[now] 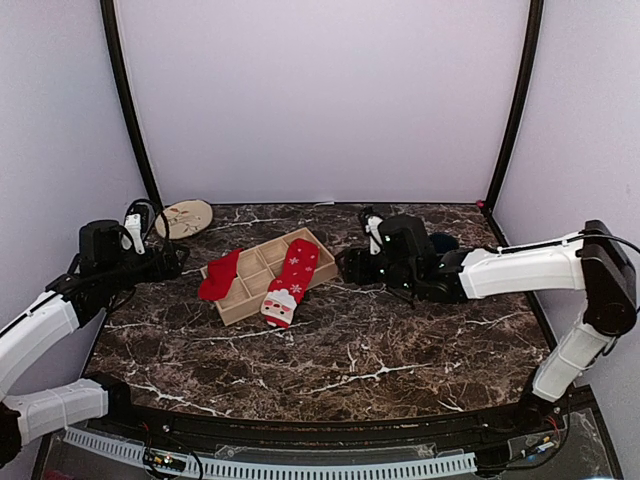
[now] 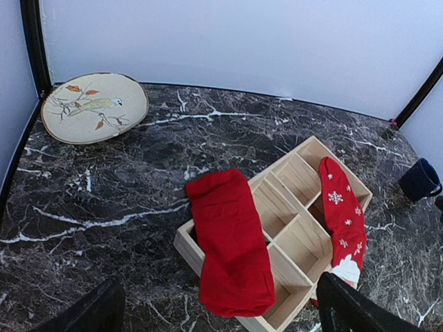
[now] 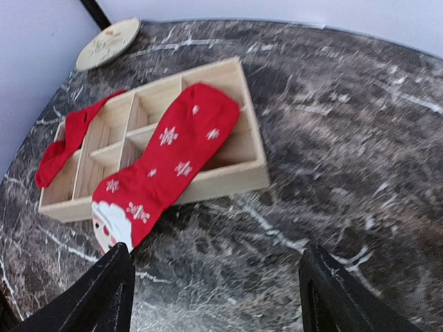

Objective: Roll the socks
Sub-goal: Move the sock to the center of the board.

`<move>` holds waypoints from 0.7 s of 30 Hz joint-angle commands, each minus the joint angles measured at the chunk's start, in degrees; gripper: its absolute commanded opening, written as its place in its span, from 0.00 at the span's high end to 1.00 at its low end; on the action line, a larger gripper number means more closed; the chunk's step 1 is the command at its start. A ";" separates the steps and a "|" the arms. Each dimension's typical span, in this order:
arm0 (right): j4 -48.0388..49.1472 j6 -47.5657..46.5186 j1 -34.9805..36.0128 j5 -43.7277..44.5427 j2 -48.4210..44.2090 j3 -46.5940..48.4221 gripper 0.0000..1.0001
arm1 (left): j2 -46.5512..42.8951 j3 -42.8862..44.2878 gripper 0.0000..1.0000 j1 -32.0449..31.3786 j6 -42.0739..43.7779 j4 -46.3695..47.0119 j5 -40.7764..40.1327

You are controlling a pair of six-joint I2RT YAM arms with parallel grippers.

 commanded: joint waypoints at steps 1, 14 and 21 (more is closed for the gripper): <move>2.97 7.69 3.61 -5.23 4.80 1.13 0.26 | 1.54 2.67 0.01 -2.47 -0.94 -3.63 0.23; 8.97 15.87 6.72 -14.85 18.52 8.92 0.27 | 4.57 5.39 0.07 -6.31 -1.56 -10.43 2.17; 8.77 17.61 6.69 -16.64 24.31 14.15 0.27 | 4.70 5.28 0.09 -7.76 -2.73 -11.31 3.26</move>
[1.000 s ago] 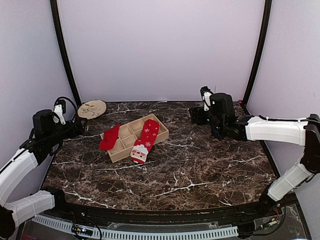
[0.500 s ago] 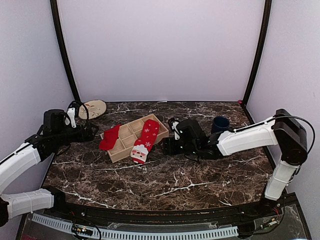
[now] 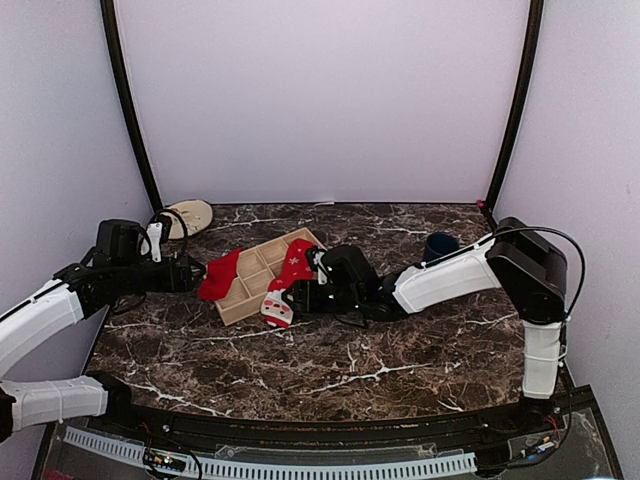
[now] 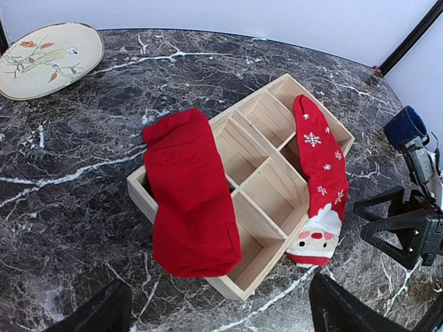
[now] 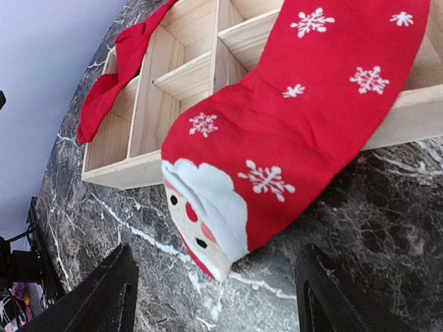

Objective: Roll the socks
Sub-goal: Move the sock to the center of the board.

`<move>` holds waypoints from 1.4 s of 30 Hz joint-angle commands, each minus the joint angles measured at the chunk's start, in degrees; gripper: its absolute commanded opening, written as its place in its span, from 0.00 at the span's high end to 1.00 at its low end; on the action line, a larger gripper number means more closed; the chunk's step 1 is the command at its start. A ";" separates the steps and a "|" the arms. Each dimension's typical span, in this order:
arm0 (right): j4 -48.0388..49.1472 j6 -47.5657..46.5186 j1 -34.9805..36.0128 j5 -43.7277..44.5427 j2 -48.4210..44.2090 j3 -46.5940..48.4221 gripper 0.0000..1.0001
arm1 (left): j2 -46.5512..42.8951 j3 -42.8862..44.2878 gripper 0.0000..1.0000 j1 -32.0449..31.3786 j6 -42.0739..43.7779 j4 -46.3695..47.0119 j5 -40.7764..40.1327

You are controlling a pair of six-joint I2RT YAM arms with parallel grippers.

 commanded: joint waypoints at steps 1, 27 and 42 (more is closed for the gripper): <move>2.32 2.13 0.15 -2.19 2.59 3.56 0.27 | -0.04 1.63 0.09 -1.21 -1.07 -2.00 1.09; 13.86 12.75 -2.10 -10.81 10.88 4.04 0.58 | 2.63 2.25 0.11 -6.78 -0.50 -1.85 0.14; 19.95 19.81 -0.84 -11.53 4.36 -3.72 0.96 | 2.96 1.34 0.12 -10.29 -0.96 -1.93 0.30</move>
